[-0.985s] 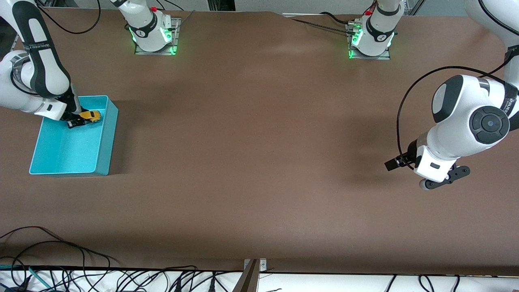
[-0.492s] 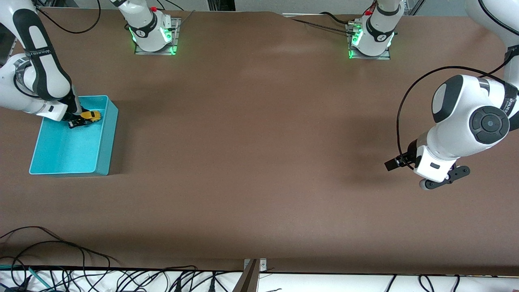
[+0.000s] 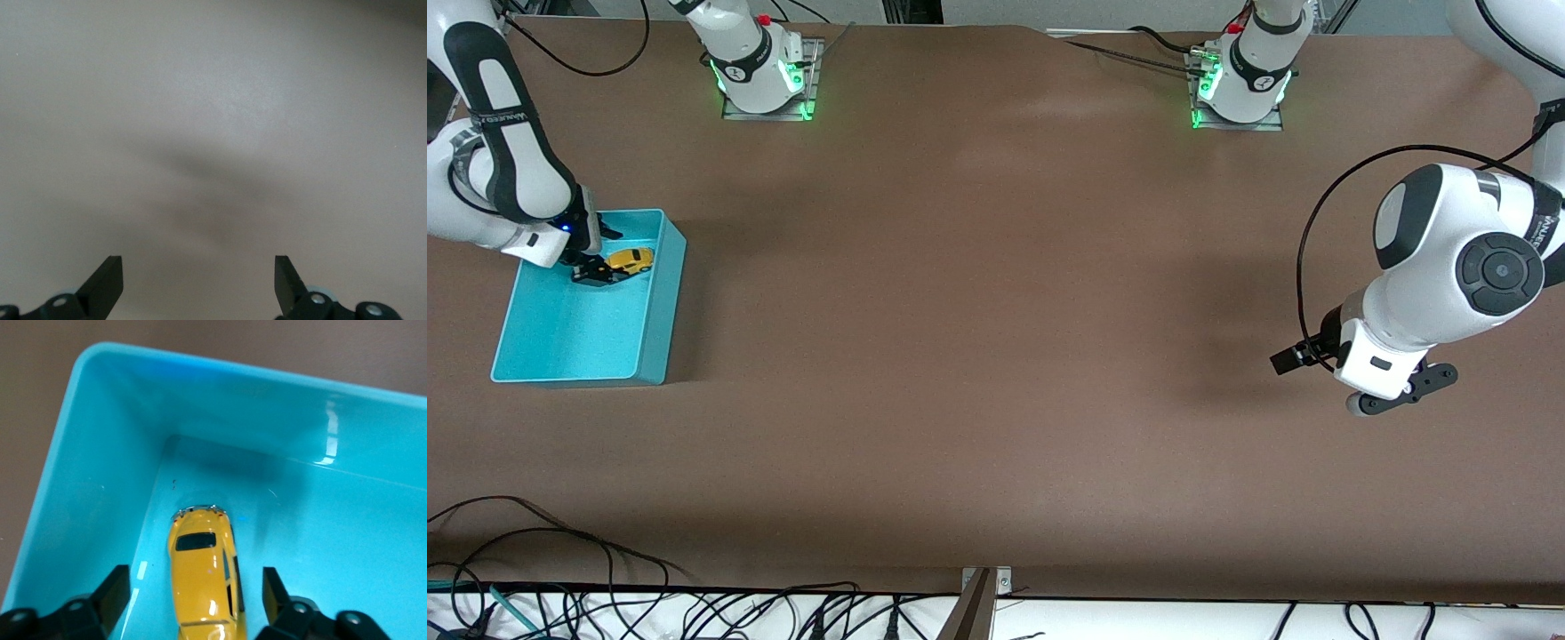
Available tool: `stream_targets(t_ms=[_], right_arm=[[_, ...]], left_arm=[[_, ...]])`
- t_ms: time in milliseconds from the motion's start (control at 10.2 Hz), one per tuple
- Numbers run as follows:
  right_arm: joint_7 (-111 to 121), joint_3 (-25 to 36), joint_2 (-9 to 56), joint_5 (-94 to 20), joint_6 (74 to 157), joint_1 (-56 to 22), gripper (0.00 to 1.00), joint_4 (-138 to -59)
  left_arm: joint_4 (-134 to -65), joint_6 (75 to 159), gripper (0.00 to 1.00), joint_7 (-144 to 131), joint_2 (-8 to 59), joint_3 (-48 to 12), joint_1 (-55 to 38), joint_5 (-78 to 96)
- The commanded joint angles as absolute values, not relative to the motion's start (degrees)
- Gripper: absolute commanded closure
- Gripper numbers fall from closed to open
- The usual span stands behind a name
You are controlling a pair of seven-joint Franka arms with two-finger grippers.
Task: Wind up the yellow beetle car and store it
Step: 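Lower the yellow car into the cyan box with the right gripper, then open the right gripper to release the car inside the box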
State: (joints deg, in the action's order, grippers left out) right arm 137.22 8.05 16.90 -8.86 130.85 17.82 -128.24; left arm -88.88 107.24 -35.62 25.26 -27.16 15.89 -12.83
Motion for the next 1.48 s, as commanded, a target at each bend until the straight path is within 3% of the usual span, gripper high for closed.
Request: stream_targets(t_ms=[0, 197, 689, 1379], right_arm=[[131.33, 5.90, 13.72, -9.67, 122.99, 17.76, 0.00, -122.99], [123.79, 4.40, 12.75, -9.58, 118.23, 16.88, 0.00, -116.92], [86.47, 3.25, 5.55, -9.93, 117.60, 10.74, 0.00, -112.69], [26.80, -0.25, -1.66, -7.14, 102.77, 3.78, 0.00, -100.92]], left_arm=[[-88.42, 106.26, 0.00, -35.16, 24.79, -27.07, 15.82, -12.13], [-88.42, 106.26, 0.00, -34.72, 24.87, -27.07, 16.00, -12.04], [-88.33, 106.35, 0.00, -31.75, 24.87, -26.98, 16.52, -11.69], [-85.27, 104.16, 0.00, -16.64, 24.79, -27.25, 20.29, -9.25]])
